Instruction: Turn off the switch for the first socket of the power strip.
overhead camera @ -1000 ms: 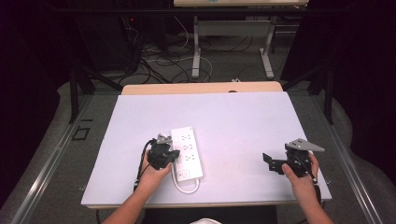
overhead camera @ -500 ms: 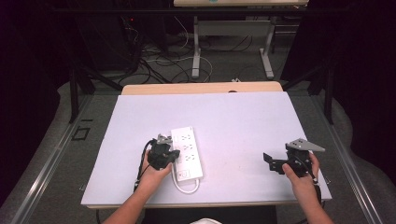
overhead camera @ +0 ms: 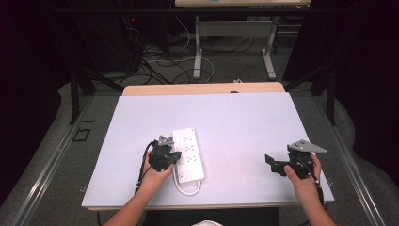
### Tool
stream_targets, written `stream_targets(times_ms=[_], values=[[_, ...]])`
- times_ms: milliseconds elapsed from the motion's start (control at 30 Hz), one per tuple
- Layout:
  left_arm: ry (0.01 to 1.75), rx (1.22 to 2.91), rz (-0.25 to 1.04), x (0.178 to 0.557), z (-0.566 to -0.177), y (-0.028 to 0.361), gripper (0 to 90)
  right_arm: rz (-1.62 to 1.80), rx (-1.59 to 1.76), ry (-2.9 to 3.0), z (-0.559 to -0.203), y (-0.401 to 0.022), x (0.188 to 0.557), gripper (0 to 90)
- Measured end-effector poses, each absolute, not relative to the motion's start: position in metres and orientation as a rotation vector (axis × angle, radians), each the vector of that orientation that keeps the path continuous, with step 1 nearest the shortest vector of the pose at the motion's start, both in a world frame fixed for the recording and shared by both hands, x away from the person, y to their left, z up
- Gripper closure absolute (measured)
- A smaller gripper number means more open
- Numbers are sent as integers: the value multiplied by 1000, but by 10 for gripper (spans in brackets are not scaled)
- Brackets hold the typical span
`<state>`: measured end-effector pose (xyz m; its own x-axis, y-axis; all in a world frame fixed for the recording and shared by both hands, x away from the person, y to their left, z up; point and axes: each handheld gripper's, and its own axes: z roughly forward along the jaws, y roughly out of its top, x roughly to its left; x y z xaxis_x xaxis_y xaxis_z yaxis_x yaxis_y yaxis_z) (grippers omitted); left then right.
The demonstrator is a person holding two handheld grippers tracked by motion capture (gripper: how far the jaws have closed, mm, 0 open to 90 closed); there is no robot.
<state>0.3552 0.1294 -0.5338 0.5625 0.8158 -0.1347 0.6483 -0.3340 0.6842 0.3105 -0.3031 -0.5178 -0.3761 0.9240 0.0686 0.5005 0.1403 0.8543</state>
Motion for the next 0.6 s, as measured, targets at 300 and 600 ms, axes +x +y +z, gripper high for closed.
stream_targets(times_ms=[300,600], values=[[1171,2057,288,351,-528,131,880,1150,1356,1945,-518,-303,311,25],[1176,2044,287,349,-525,134,869,1158,1347,1948,-518,-302,312,55]])
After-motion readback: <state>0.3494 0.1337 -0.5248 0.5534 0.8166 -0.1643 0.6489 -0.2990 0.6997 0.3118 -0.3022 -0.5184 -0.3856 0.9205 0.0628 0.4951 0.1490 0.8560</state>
